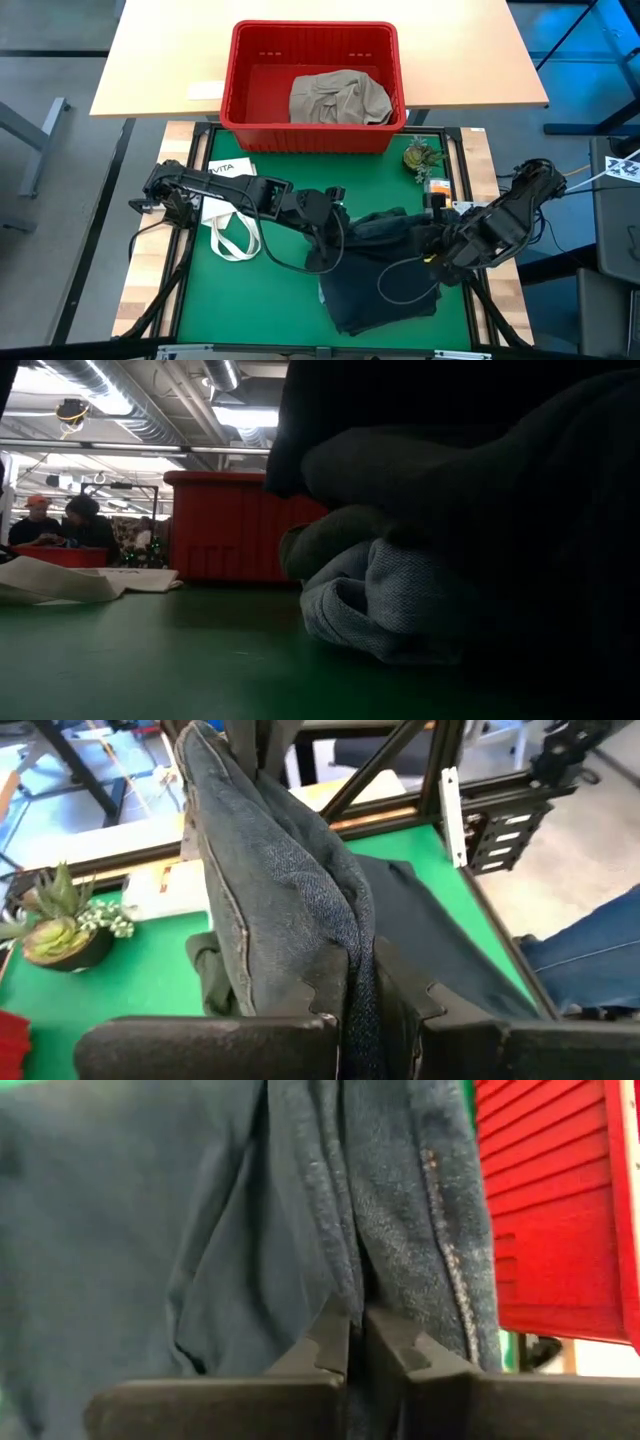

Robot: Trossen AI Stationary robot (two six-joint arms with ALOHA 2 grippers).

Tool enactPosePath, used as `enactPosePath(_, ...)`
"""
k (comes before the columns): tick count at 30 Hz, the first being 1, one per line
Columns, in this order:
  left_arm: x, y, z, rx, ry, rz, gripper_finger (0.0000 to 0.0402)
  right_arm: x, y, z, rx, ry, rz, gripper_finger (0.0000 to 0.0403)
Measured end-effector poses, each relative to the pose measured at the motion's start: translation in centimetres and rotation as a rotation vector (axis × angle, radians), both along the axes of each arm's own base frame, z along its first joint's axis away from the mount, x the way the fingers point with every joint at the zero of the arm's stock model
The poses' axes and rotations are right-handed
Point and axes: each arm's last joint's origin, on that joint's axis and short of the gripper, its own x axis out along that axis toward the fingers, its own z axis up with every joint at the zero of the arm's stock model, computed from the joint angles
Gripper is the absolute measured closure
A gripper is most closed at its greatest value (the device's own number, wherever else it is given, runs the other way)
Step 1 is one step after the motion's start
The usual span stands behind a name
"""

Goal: Fold Laundry from Bin
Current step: Fold the dark blue jeans

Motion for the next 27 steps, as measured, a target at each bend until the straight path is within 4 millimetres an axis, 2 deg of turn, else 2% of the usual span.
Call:
enactPosePath(3, -0.1, -0.3, 0.1, -0.017, -0.003, -0.029, 0.0376, -0.1, 0.0, 0.9, 0.054, -0.030, 0.001, 0.0397)
enactPosePath(7, 0.0, -1.1, -0.1, -0.021, -0.001, -0.056, 0.0376, -0.3, 1.0, 0.6, 0.086, -0.027, 0.019, 0.0397)
enactPosePath(16, 0.1, -3.4, -0.8, -0.024, 0.002, -0.102, 0.0376, -0.9, 4.6, -1.7, 0.094, -0.026, 0.100, 0.0396)
enactPosePath(22, 1.0, -5.5, -2.4, -0.027, 0.005, -0.144, 0.0376, -1.4, 6.6, -3.1, 0.125, -0.037, 0.130, 0.0395)
enactPosePath(27, 1.7, -7.2, -4.1, -0.019, 0.025, -0.174, 0.0376, -1.6, 8.1, -5.3, 0.147, -0.045, 0.121, 0.0395)
